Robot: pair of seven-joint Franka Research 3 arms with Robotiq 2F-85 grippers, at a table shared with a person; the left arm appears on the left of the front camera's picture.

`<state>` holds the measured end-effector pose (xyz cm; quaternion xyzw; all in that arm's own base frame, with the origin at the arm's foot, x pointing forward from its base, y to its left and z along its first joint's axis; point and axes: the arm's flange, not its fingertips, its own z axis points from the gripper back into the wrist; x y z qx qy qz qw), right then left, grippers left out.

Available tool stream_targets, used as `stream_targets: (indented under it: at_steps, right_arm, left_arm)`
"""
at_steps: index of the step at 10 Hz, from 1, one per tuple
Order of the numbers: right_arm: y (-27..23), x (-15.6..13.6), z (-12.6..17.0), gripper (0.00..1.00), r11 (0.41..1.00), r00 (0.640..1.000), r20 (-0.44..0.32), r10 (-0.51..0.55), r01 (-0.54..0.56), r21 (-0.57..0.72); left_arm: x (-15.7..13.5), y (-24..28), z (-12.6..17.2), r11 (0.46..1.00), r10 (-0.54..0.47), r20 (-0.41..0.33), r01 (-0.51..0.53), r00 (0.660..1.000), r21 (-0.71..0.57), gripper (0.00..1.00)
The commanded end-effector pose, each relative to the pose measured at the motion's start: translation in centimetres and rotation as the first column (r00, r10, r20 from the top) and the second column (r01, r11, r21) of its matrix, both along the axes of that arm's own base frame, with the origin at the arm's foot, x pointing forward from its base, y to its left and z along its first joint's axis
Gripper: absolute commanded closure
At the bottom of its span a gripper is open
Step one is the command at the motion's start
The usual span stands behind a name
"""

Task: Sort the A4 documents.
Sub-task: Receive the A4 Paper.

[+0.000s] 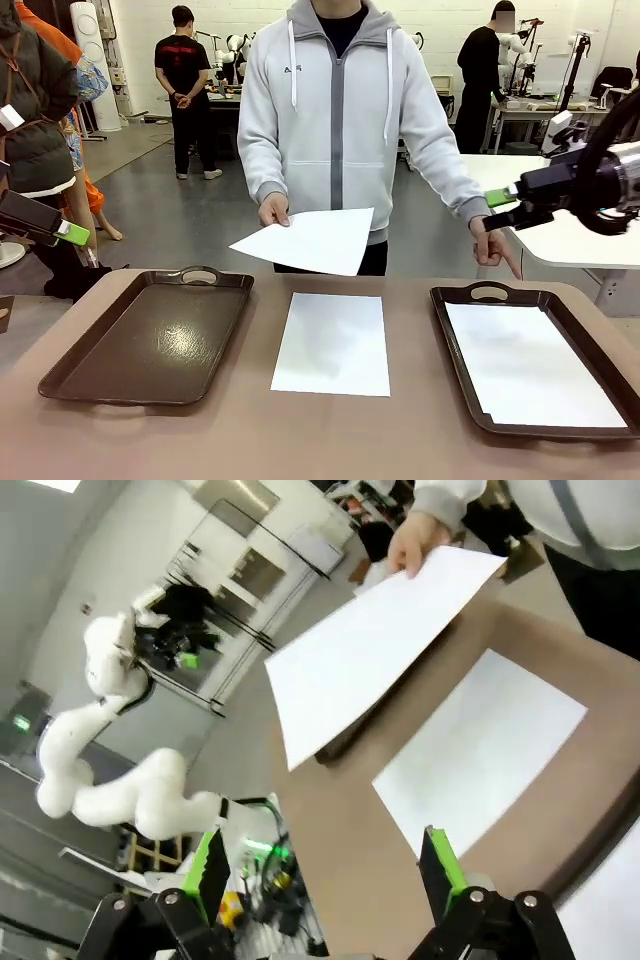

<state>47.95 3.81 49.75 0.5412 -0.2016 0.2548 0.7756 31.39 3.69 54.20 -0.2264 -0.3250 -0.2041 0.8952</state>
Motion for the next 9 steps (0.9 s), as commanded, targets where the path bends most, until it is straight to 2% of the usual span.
stream_targets:
  at_steps: [1, 2, 3, 4, 6, 9]
  right_arm:
    - [1.3, 2.4, -0.8, 0.0, 0.989, 0.988, -0.154, 0.014, 0.009, 0.149]
    - [2.3, 3.7, -1.9, 0.0, 0.979, 0.973, -0.231, 0.023, 0.026, 0.203]
    - [3.6, 4.8, -3.5, 0.0, 0.977, 0.952, -0.304, -0.027, 0.09, 0.193]
    - [4.8, 5.4, -5.0, 0.0, 0.974, 0.93, -0.365, -0.034, 0.113, 0.197]
    - [7.3, 5.7, -7.3, 0.0, 0.972, 0.889, -0.458, -0.003, 0.11, 0.208]
    - [11.1, 6.4, -9.3, 0.0, 0.965, 0.838, -0.543, 0.049, 0.101, 0.242]
  left_arm:
    - [0.1, 0.1, -0.1, 1.0, -0.017, 0.003, 0.017, 1.0, -0.014, 0.0]
    - [0.1, 0.1, -0.1, 1.0, -0.017, 0.003, 0.017, 1.0, -0.014, 0.0]
    - [0.1, 0.1, -0.1, 1.0, -0.017, 0.003, 0.017, 1.0, -0.014, 0.0]
    - [0.1, 0.1, -0.1, 1.0, -0.017, 0.003, 0.017, 1.0, -0.014, 0.0]
    - [0.1, 0.1, -0.1, 1.0, -0.017, 0.003, 0.017, 1.0, -0.014, 0.0]
    - [0.1, 0.1, -0.1, 1.0, -0.017, 0.003, 0.017, 1.0, -0.014, 0.0]
